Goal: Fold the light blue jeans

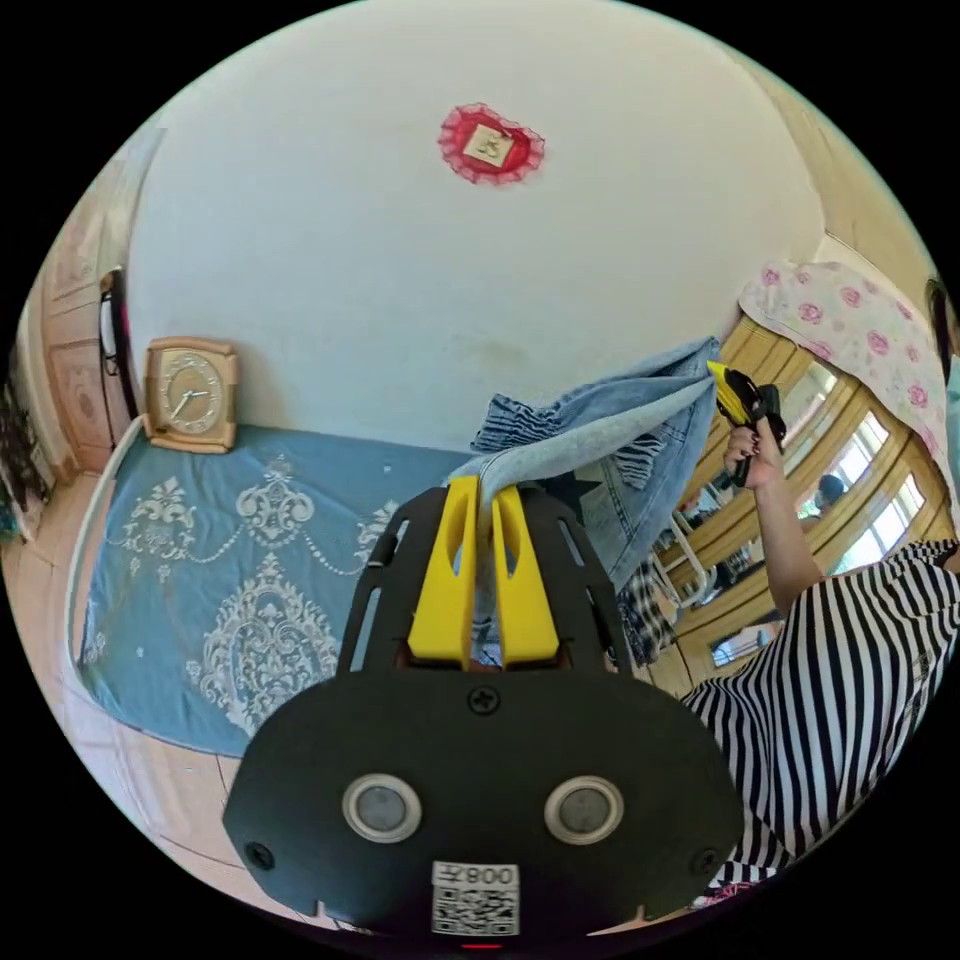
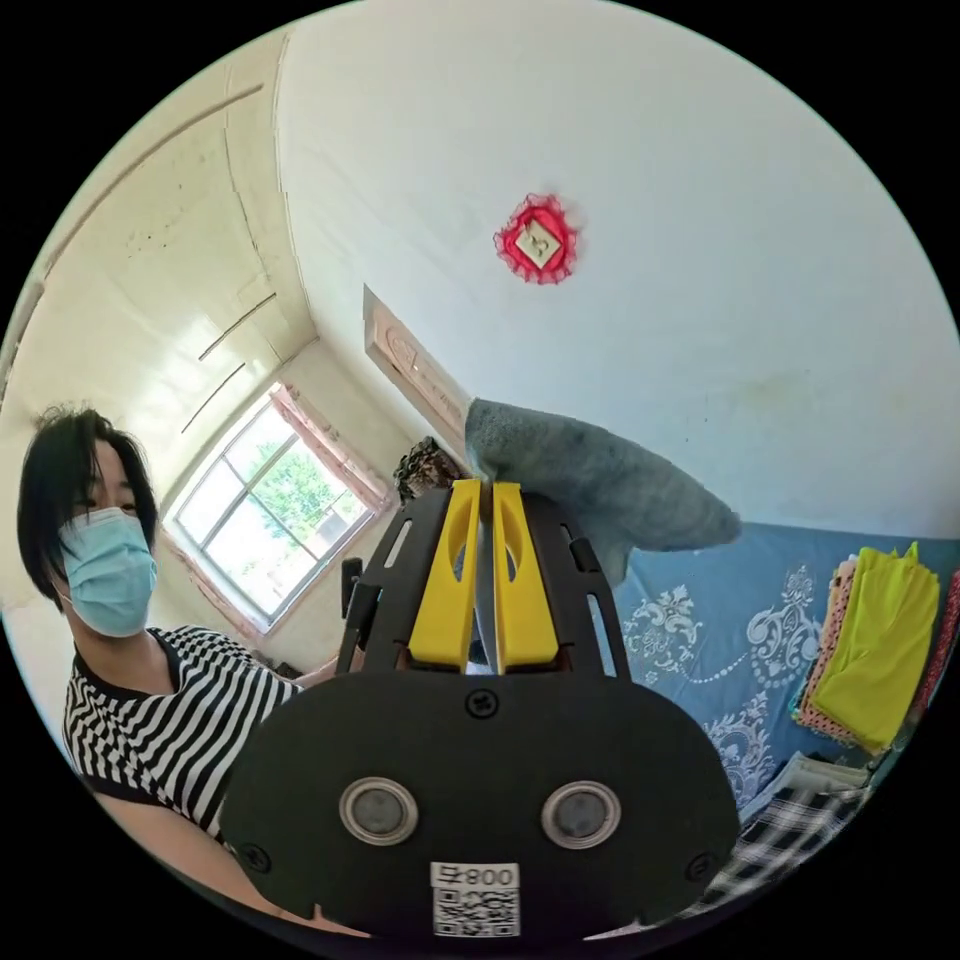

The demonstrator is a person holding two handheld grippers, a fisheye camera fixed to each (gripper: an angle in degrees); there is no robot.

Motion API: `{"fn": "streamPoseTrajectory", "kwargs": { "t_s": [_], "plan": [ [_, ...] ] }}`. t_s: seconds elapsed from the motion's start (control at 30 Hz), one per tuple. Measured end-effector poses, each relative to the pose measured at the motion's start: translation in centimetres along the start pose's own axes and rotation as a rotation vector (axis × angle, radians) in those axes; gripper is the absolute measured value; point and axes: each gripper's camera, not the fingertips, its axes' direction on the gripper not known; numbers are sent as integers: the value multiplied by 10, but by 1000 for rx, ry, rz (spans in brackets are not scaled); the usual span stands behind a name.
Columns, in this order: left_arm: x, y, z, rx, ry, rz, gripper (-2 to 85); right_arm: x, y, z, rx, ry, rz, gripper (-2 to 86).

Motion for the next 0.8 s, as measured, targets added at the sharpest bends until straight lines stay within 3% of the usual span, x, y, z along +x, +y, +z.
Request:
{"fn": "streamPoseTrajectory", "kwargs": {
  "t_s": [0.23,0.43,0.8],
  "plan": [
    [30,30,-97,65,-256,-46,17,49,31,70,-86,-183,19,17],
    [68,43,-153,82,-408,47,15,78,51,112,-97,-291,14,18],
    [37,45,-167,-5,-296,126,10,116,84,187,-110,-188,77,25]
  ]
}}
